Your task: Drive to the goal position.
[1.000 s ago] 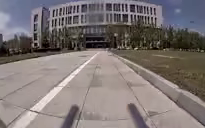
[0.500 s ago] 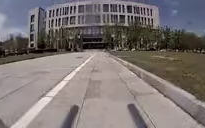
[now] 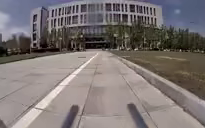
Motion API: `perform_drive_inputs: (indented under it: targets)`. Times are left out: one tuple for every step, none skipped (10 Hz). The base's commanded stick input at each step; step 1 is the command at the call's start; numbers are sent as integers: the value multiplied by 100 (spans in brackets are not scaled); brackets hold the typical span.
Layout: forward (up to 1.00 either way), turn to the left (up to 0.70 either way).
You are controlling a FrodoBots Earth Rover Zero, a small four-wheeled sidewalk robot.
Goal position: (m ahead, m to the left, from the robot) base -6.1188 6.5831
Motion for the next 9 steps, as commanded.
perform_drive_inputs:
  targets:
    - [70, 0]
    - [70, 0]
    - [70, -26]
    - [70, -35]
    - [70, -35]
    - [70, -35]
    - [70, -35]
    - [70, 0]
    - [70, 0]
